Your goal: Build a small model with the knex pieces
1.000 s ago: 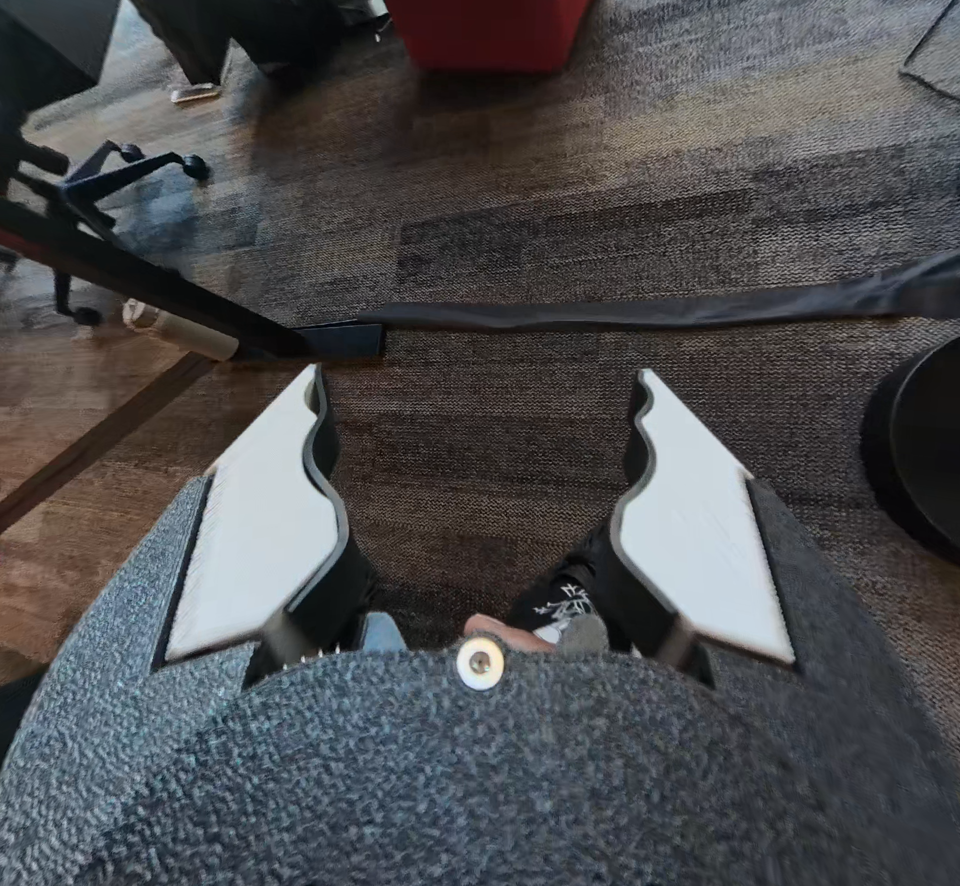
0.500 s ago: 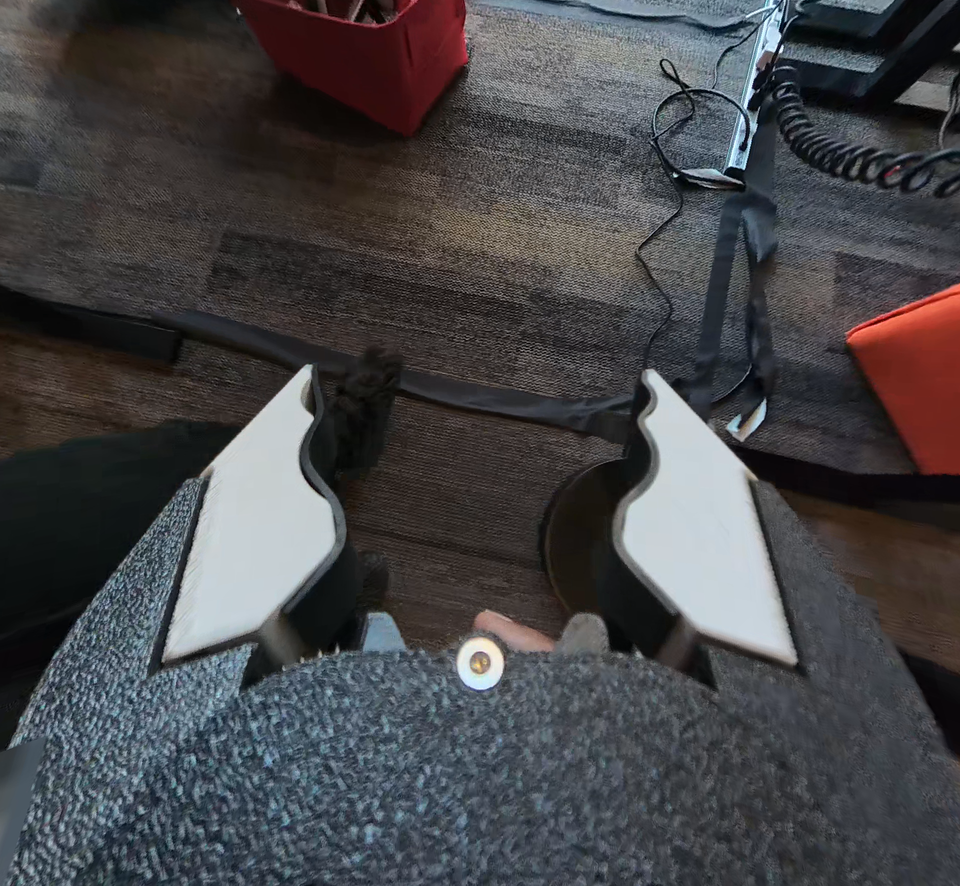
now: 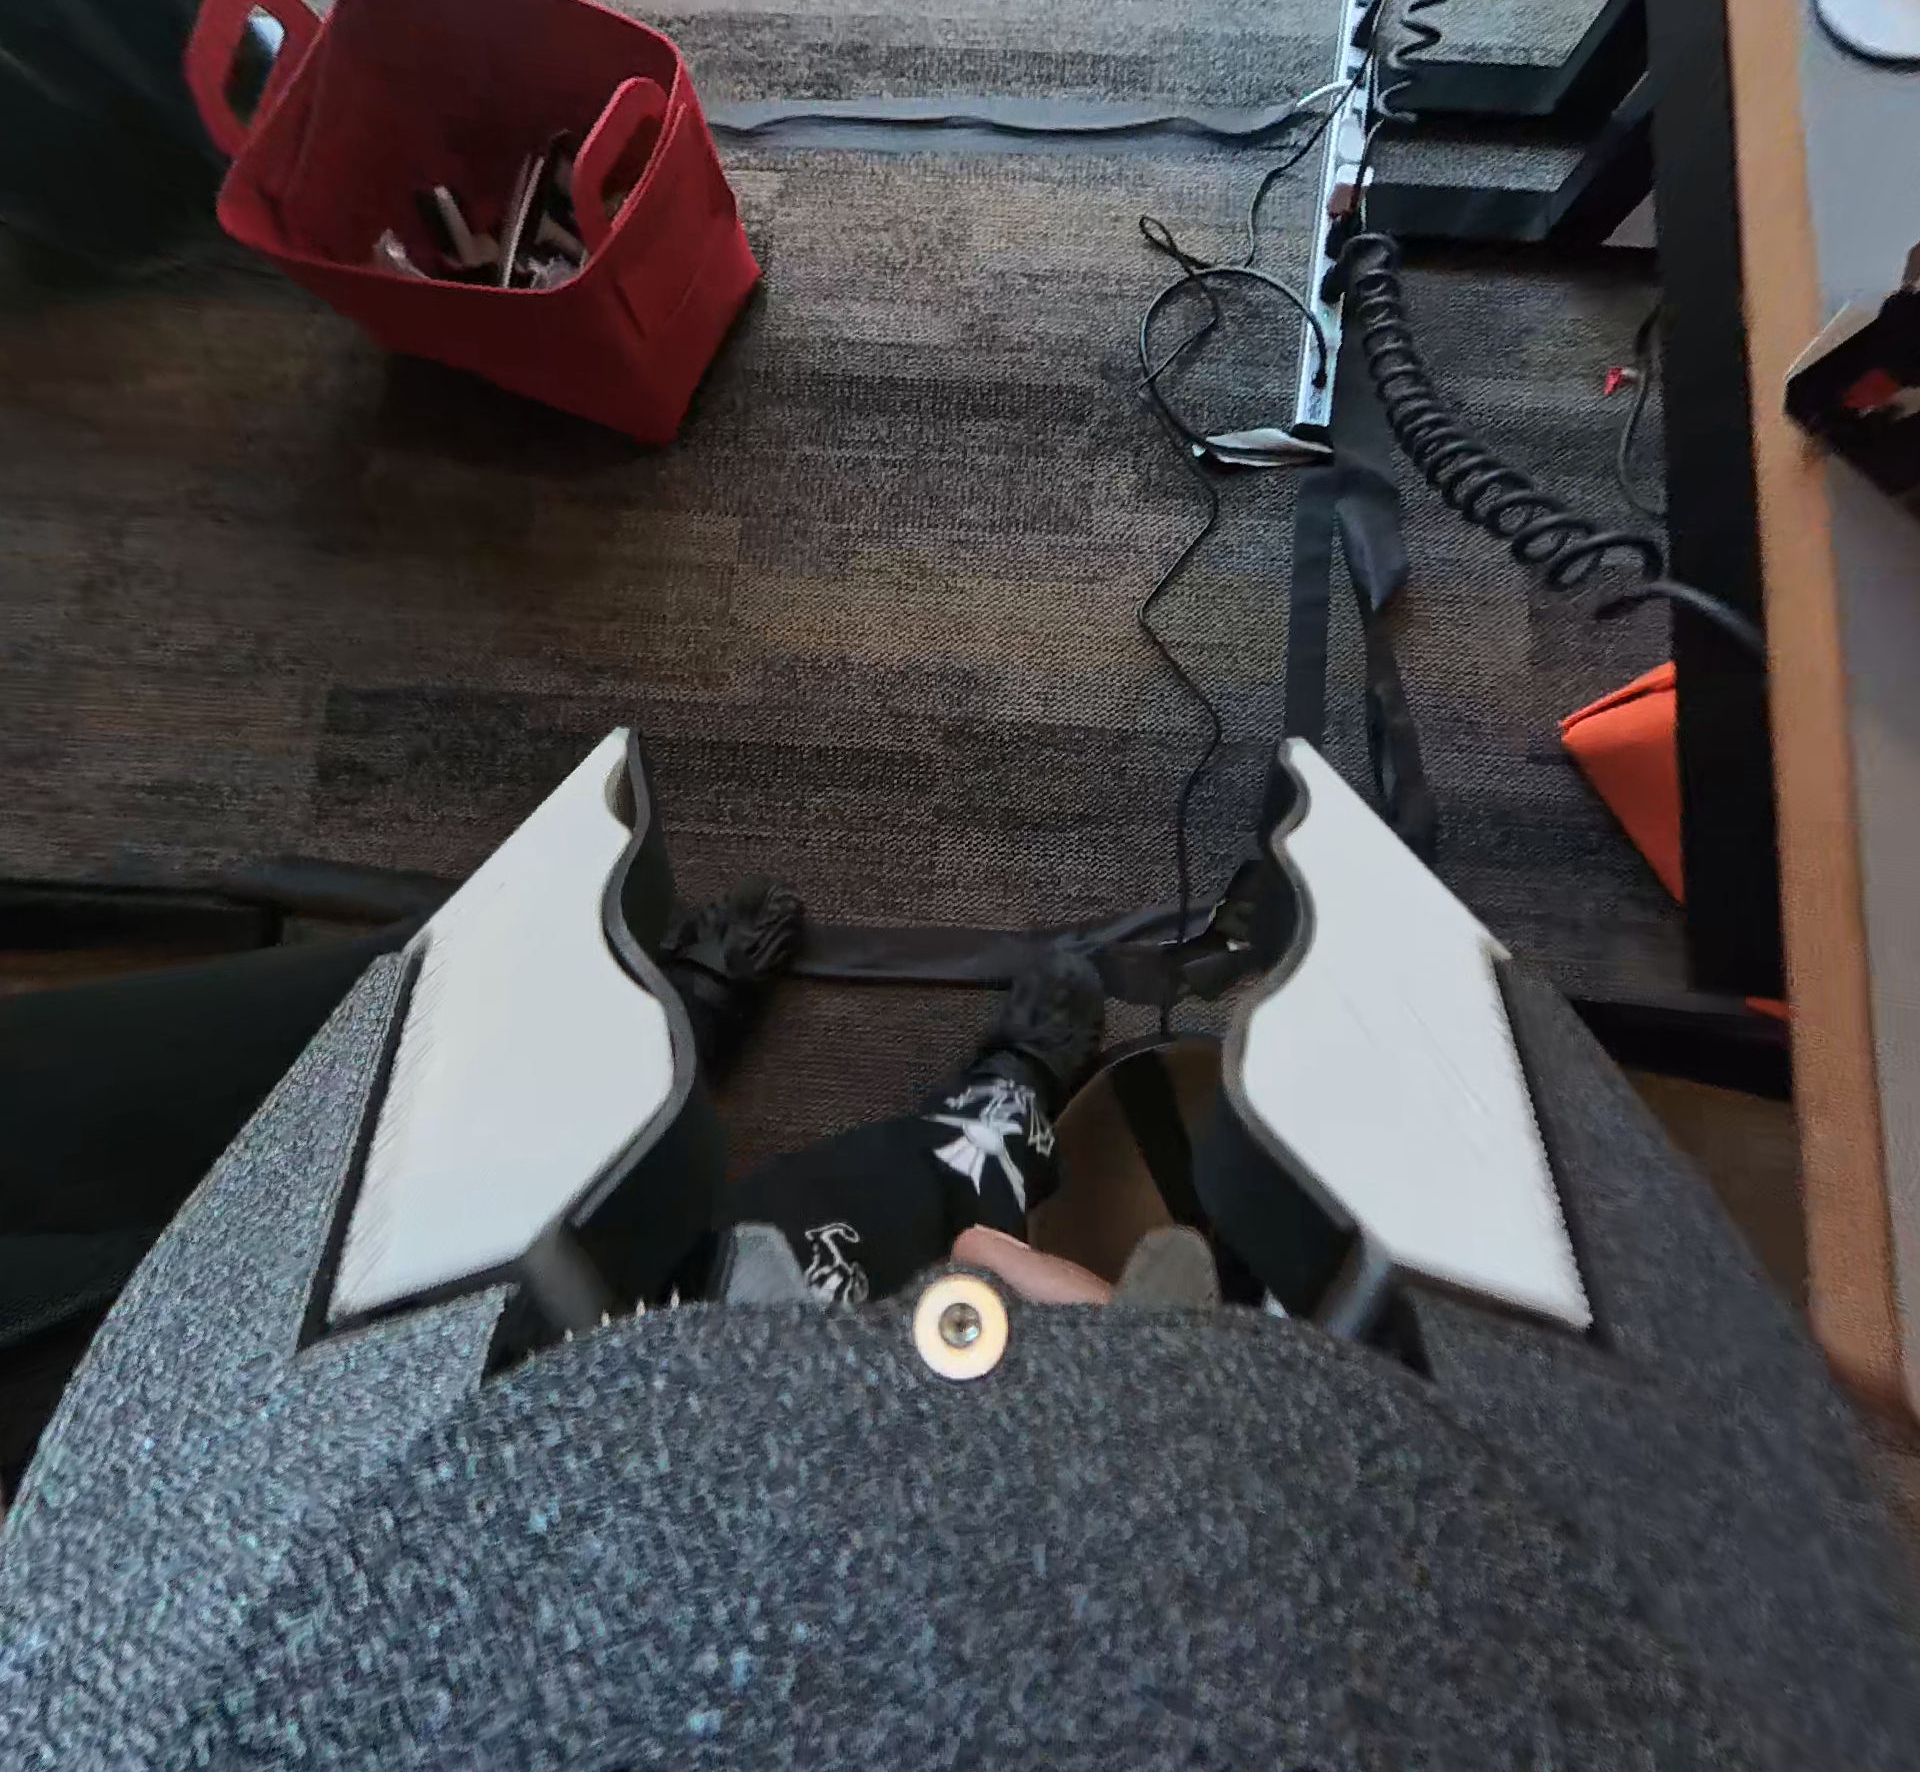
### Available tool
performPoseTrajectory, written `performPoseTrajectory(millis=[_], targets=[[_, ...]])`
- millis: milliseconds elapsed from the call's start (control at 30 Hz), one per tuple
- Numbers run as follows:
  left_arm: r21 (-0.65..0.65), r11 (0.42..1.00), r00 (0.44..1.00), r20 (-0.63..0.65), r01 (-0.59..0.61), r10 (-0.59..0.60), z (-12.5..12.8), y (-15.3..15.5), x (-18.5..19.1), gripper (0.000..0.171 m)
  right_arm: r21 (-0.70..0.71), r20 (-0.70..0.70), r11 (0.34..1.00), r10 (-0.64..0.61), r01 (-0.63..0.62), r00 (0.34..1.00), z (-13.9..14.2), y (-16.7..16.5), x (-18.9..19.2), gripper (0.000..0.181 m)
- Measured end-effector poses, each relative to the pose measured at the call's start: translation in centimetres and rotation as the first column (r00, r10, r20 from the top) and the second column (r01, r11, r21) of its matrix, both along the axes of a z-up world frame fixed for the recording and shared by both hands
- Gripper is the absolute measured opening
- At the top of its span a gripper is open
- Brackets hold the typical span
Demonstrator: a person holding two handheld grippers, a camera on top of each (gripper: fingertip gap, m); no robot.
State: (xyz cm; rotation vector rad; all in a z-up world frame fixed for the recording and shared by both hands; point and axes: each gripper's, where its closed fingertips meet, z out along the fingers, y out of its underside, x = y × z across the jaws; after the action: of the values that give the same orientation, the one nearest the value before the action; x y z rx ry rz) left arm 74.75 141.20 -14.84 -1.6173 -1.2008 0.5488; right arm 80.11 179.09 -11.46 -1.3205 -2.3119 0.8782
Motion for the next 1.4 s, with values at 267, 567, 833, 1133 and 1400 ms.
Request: performPoseTrajectory(millis=[267,567,833,1133,1400], targets=[[0.044,0.999,0.997,0.071,-0.029,0.026,-3.7,1.0,-0.6,0.077,0.041,0.086,0.994,0.095,-0.099,0.992,-2.5,0.8,-4.5,0.115],[-0.05,0.977,0.969,0.129,-0.208,0.212,0.7,0.0,7.6,0.076,-0.011,0.072,0.946,0.323,-0.323,0.944,-3.0,0.5,-9.0,0.114],[-0.124,0.859,0.853,0.111,-0.497,0.51,6.7,4.4,16.6,0.076,-0.087,-0.018,0.904,0.418,-0.418,0.908,-0.2,4.2,-9.3,0.115],[0.077,0.96,0.962,0.057,-0.27,0.266,5.1,14.2,9.9,0.074,0.056,-0.017,0.958,0.284,-0.282,0.959,3.7,14.1,-4.6,0.115],[-0.033,0.962,0.962,-0.06,-0.27,0.267,8.0,9.0,15.4,0.076,0.051,0.062,0.809,0.583,-0.586,0.81,0.6,6.4,-3.6,0.115]])
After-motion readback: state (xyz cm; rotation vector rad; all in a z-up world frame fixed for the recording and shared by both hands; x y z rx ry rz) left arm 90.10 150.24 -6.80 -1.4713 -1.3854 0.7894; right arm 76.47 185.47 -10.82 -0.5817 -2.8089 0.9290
